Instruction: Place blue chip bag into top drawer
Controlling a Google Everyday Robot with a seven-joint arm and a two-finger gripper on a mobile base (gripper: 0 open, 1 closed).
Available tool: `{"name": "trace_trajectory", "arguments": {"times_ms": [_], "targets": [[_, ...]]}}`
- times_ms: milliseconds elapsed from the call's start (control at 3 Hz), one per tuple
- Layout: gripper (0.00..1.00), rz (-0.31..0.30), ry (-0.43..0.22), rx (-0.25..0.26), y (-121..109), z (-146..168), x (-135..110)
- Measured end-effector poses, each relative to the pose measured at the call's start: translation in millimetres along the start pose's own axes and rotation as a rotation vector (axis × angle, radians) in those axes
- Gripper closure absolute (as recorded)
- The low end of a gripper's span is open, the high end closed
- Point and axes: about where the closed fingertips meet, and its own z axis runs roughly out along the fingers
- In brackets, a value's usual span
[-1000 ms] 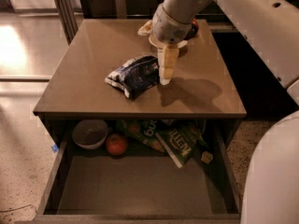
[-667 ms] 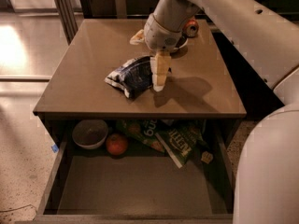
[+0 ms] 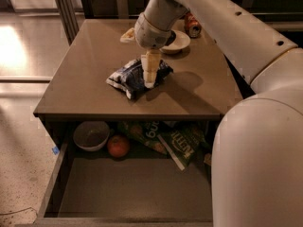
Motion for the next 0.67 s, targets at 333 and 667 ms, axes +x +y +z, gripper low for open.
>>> {"name": "trace_trajectory", "arguments": {"times_ms": [333,667], "targets": [[0.00,0.000,0.000,0.001,-1,0,0],[0.00,-0.013,-0.010,-0.014,-1,11,-3]]}}
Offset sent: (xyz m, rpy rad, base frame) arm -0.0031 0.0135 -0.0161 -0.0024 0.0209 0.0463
